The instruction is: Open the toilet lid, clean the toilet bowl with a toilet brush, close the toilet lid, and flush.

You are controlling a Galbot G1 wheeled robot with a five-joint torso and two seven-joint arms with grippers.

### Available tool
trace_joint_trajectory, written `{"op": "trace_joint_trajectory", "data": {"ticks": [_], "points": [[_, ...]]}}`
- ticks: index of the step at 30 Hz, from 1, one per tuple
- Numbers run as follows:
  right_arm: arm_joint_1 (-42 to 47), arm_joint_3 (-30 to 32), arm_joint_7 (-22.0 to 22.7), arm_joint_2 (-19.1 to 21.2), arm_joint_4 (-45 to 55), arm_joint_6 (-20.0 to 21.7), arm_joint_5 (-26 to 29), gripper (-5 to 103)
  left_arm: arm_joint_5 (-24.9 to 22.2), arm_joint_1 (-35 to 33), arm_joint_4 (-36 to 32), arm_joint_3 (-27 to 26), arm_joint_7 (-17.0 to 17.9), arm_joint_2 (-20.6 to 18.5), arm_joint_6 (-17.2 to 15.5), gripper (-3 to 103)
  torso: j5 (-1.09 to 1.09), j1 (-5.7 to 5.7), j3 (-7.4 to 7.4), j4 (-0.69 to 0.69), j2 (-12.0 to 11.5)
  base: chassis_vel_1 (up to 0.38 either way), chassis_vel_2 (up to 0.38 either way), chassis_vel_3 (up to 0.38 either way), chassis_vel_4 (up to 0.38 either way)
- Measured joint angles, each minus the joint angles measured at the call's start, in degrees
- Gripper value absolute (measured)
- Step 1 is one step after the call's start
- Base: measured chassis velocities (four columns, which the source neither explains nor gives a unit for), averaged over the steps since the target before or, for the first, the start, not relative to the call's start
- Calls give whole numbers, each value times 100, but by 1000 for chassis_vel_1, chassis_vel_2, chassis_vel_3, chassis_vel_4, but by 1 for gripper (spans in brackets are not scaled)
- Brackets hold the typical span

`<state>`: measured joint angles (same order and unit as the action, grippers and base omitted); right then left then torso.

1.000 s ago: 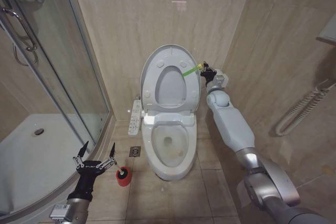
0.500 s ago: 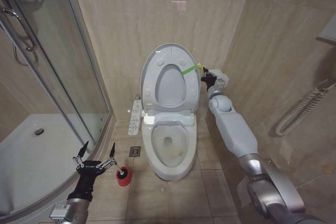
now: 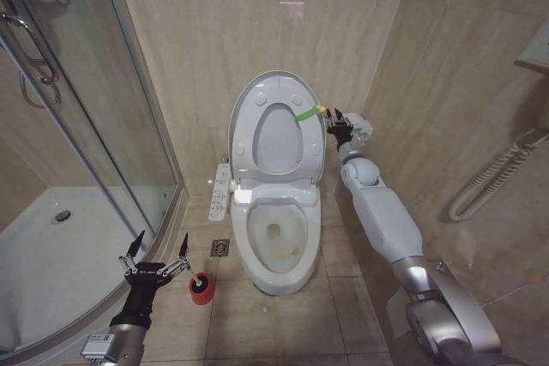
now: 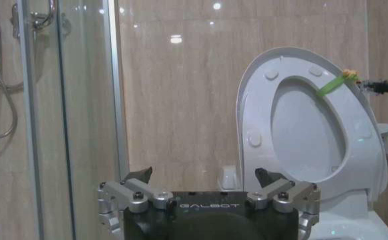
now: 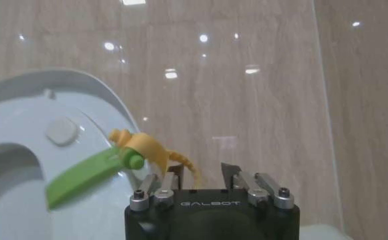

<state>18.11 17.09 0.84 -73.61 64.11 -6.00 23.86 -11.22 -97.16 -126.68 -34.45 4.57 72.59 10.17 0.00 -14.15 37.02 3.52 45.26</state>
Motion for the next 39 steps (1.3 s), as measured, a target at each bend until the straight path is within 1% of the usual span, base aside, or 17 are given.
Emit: {"op": "trace_joint_trajectory", "data": {"ticks": [1, 2, 5, 8, 9, 14, 15, 16, 23, 24, 25, 30, 35, 39], "points": [[0, 0, 0, 0, 0, 0, 0, 18, 0, 0, 0, 0, 0, 0, 0, 100, 0, 0, 0, 0, 0, 0, 0, 0, 0], [42, 7, 29, 20, 81, 3, 0, 46, 0, 0, 0, 0, 0, 0, 0, 100, 0, 0, 0, 2, 0, 0, 0, 0, 0], [175, 43, 99, 82, 292, 12, -8, 46, 0, 0, 0, 0, 0, 0, 0, 100, 0, 0, 0, 4, 0, 0, 0, 0, 0], [281, 96, 190, 102, 409, 17, -20, 46, 0, 0, 0, 1, 0, 0, 0, 100, -1, 0, 0, 2, 0, 0, 0, 0, 0], [335, 129, 229, 115, 459, 19, -36, 73, 0, 0, 0, 0, 0, 0, 0, 100, 0, 0, 0, 1, 0, 0, 0, 0, 0], [522, 242, 311, 192, 604, 34, -142, 73, 0, 0, 0, 0, 0, 0, 0, 100, 0, 0, 0, 0, 0, 0, 0, 0, 0], [578, 285, 342, 227, 634, 50, -218, 73, 0, 0, 0, 0, 0, 0, 0, 100, 0, 0, 0, 2, 0, 0, 0, 0, 0], [617, 322, 351, 260, 637, 56, -292, 97, 0, 0, 0, 0, 0, 0, 0, 100, 0, 0, 0, 4, 0, 0, 0, 0, 0], [802, 370, 346, 354, 677, 55, -355, 97, 0, 0, 0, 0, 0, 0, 0, 100, 1, 0, 0, 2, 0, 0, 0, 0, 0], [855, 371, 345, 373, 723, 55, -335, 100, 0, 0, 0, 0, 0, 0, 0, 100, 0, 0, 0, 2, 0, 0, 0, 0, 0], [912, 375, 342, 390, 774, 55, -312, 100, 0, 0, 0, 0, 0, 0, 0, 100, 0, 0, 0, 2, 0, 0, 0, 0, 0], [1129, 385, 266, 441, 971, 37, -85, 100, 0, 0, 0, 0, 0, 0, 0, 100, 0, 0, 0, 4, 0, 0, 0, 0, 0], [1233, 385, 196, 460, 1141, -35, 136, 100, 0, 0, 0, 0, 0, 0, 0, 100, 0, 0, 0, 2, 0, 0, 0, 0, 0], [1303, 385, 203, 512, 1359, 19, 337, 100, 0, 0, 0, 0, 0, 0, 0, 100, 0, 0, 0, 3, 0, 0, 0, 0, 0]]}}
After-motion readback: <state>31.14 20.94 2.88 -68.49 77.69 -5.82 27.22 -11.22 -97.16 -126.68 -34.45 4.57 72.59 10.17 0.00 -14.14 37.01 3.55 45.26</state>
